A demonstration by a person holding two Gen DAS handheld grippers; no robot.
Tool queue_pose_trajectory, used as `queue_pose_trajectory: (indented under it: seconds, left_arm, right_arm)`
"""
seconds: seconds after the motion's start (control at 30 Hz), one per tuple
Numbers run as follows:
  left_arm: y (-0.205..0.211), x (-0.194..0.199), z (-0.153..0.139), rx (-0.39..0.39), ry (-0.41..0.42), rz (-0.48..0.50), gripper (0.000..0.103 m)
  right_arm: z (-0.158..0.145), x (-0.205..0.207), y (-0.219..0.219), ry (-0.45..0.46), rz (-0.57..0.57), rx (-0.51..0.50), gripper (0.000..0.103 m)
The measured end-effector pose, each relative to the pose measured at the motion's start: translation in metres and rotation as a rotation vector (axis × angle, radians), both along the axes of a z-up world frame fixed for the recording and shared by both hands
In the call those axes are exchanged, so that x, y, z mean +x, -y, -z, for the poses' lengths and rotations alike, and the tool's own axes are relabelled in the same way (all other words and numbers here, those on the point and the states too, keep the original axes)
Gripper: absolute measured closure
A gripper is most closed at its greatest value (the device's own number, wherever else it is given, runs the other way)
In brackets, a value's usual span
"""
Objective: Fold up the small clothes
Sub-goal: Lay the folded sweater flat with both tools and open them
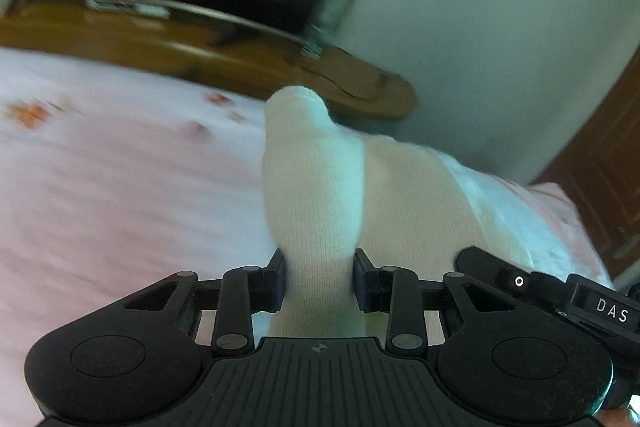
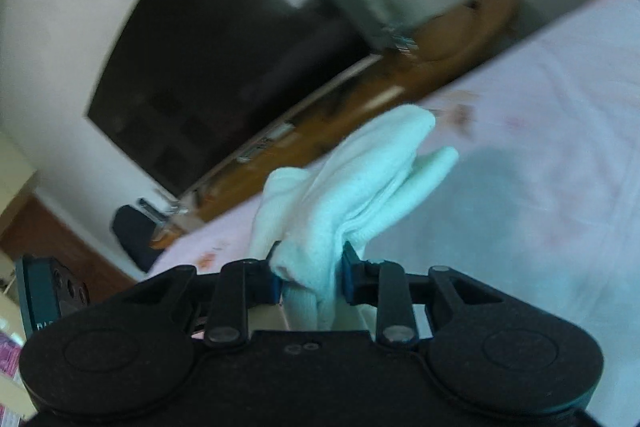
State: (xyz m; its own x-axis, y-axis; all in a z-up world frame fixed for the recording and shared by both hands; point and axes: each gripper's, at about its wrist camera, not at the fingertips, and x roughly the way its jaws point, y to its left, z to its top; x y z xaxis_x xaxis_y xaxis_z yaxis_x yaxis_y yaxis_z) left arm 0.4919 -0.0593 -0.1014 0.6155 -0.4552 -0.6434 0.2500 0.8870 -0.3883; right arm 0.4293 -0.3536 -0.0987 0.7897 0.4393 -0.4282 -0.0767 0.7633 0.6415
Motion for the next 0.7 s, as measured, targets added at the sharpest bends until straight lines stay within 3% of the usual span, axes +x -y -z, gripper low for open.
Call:
queue_pose_trajectory:
  seconds: [0.13,0.27,0.3,0.33,0.37,0.4,0.53,0.63,0.7]
  left_arm:
    - [-0.059,0.006,0.009,0.084,0.009,-0.074,0.069]
    - [-0.089,0.011,0.055,0.179,-0.059,-0.14,0.067]
    - [-0.095,0.007,0.067,0.18,-0.056,-0.172,0.058]
    - [-0.098,0.003,0.069,0.17,-0.046,-0.201,0.039]
    - [-0.098,-0.001,0.069,0.175,-0.051,-0.233,0.032]
    - [-0.099,-0.006,0.064,0.17,-0.051,-0.253,0.032]
    - [-0.088,-0.034,0.035,0.194,0.058,-0.236,0.032]
    - [-0.073,-0.04,0.046,0.267,0.023,-0.203,0.032]
    - [-0.068,-0.04,0.063,0.308,-0.061,-0.192,0.032]
  right_arm:
    - [0.02,0.027,-0.056,-0.022,-0.056,0.014,0.076]
    - [0.056,0.051,-0.106,-0.08,-0.111,-0.055,0.075]
    - [0.062,0.058,-0.115,-0.092,-0.114,-0.099,0.074]
    - [0.069,0.061,-0.123,-0.106,-0.098,-0.169,0.072]
    - [0.074,0.063,-0.126,-0.117,-0.088,-0.229,0.067]
    - [0.077,0.06,-0.124,-0.126,-0.08,-0.26,0.063]
    - [0.043,0.031,-0.124,-0.044,-0.048,-0.405,0.057]
    - [0.025,0.011,-0.128,0.036,-0.086,-0.444,0.057]
    - [0.032,0.006,-0.137,0.008,-0.138,-0.49,0.057]
